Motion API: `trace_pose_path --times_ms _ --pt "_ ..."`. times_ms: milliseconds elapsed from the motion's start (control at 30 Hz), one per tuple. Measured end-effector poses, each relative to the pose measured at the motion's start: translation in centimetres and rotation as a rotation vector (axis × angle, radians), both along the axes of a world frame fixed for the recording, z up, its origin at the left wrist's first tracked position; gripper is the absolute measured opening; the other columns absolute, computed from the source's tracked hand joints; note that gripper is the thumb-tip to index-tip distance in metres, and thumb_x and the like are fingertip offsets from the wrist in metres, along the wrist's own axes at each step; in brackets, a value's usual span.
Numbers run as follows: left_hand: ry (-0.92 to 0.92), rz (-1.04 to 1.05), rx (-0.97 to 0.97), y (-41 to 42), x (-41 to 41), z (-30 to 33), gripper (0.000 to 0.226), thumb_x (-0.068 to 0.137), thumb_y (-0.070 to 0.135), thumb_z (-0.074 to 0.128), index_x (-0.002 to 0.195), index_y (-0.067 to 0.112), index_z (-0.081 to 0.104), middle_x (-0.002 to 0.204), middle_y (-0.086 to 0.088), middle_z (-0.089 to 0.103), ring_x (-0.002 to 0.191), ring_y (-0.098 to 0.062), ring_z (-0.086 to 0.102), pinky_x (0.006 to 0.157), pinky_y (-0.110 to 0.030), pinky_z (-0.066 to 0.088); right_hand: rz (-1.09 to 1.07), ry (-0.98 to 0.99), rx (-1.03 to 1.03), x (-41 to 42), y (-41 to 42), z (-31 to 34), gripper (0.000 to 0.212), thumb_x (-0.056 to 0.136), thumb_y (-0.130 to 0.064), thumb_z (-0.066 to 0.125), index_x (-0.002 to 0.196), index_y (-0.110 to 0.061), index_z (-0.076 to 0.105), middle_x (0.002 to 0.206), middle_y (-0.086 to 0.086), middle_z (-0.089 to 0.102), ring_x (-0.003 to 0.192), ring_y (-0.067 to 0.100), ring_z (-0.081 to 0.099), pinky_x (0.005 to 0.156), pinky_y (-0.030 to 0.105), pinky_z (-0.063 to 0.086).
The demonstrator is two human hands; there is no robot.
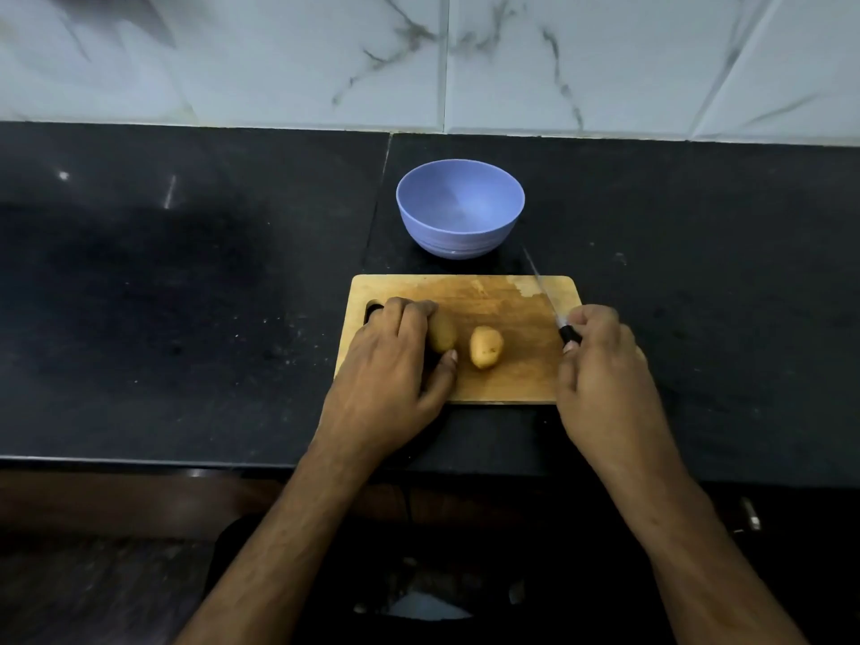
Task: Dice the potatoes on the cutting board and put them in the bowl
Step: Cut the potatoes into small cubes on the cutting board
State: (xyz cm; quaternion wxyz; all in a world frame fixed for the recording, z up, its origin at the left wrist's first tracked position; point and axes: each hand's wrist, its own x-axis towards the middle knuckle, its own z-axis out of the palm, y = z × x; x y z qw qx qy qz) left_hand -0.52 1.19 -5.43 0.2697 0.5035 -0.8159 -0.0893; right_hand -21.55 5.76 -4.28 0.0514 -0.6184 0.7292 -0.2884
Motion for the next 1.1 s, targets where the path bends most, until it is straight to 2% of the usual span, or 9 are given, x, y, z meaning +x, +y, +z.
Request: trace_pose_path --times_ms 100,167,267,367,433,567,800,967,1100 --pt "-0.010 -0.003 -0.002 0.1 0.0 0.0 0.047 0.097 0.042 0.052 0.133 0.013 0.048 0.116 0.000 0.051 0.105 -0.017 0.050 0.093 -0.036 0.044 -0.031 -0.138 0.021 -0.2 0.3 0.3 0.031 0.100 -0.015 0.041 0.130 -0.016 0.044 0.097 0.001 0.064 0.079 0.015 0.062 0.062 0.031 0.049" --pt "-0.013 -0.004 -0.002 0.1 0.0 0.0 0.048 0.097 0.042 0.052 0.135 0.013 0.047 0.117 0.000 0.051 0.106 -0.017 0.049 0.094 -0.036 0.044 -0.038 -0.197 -0.033 0.0 0.8 0.5 0.028 0.102 -0.019 0.038 0.129 -0.017 0.045 0.088 -0.004 0.065 0.070 0.007 0.061 0.055 0.024 0.045" --pt "-0.017 -0.003 -0.002 0.1 0.1 -0.1 0.049 0.098 0.043 0.051 0.137 0.013 0.047 0.118 0.000 0.051 0.108 -0.017 0.049 0.096 -0.035 0.043 -0.020 -0.233 -0.183 0.9 1.5 1.0 0.027 0.105 -0.037 0.034 0.116 -0.017 0.049 0.081 -0.008 0.064 0.063 0.007 0.058 0.054 0.031 0.045" --pt "-0.021 0.004 0.000 0.1 0.1 -0.1 0.051 0.097 0.044 0.049 0.137 0.012 0.047 0.118 -0.001 0.051 0.108 -0.017 0.049 0.096 -0.035 0.043 0.062 -0.241 -0.240 1.6 1.5 1.5 0.027 0.101 -0.044 0.045 0.105 -0.018 0.052 0.076 -0.012 0.060 0.060 0.003 0.055 0.053 0.023 0.041" --pt "-0.024 0.008 0.003 0.1 0.0 -0.1 0.050 0.097 0.044 0.048 0.136 0.013 0.047 0.118 -0.001 0.051 0.108 -0.018 0.050 0.096 -0.036 0.043 0.114 -0.215 -0.226 1.9 1.0 1.6 0.028 0.095 -0.048 0.056 0.100 -0.021 0.054 0.080 -0.013 0.059 0.065 0.000 0.056 0.054 0.019 0.041" --pt "-0.023 0.019 0.013 0.1 0.0 -0.1 0.049 0.096 0.046 0.049 0.135 0.015 0.047 0.116 0.001 0.051 0.107 -0.017 0.050 0.095 -0.038 0.044 0.183 -0.156 -0.155 2.7 -0.3 1.4 0.040 0.078 -0.057 0.070 0.098 -0.026 0.053 0.097 -0.015 0.053 0.083 0.004 0.055 0.062 0.030 0.051" --pt "-0.026 0.032 0.031 0.1 0.0 0.0 0.049 0.095 0.047 0.048 0.133 0.017 0.047 0.115 0.002 0.051 0.106 -0.019 0.050 0.089 -0.041 0.046 0.143 0.002 -0.023 3.1 -1.2 0.9 0.031 0.084 -0.047 0.070 0.096 -0.032 0.046 0.086 -0.015 0.056 0.073 0.002 0.053 0.052 0.020 0.037" --pt "-0.019 0.025 0.038 0.1 0.0 0.0 0.049 0.095 0.047 0.048 0.135 0.018 0.046 0.117 0.004 0.050 0.107 -0.017 0.050 0.091 -0.042 0.046 0.058 0.056 -0.013 1.2 -3.8 1.5 0.027 0.088 -0.040 0.068 0.101 -0.030 0.046 0.083 -0.019 0.053 0.078 0.015 0.062 0.059 0.032 0.045" --pt "-0.009 0.019 0.045 0.1 -0.1 0.2 0.050 0.096 0.047 0.048 0.136 0.018 0.047 0.119 0.004 0.051 0.109 -0.015 0.049 0.093 -0.042 0.046 0.088 0.158 -0.048 0.5 -4.2 1.1 0.024 0.091 -0.041 0.064 0.104 -0.030 0.046 0.088 -0.018 0.055 0.078 0.016 0.063 0.057 0.030 0.041"
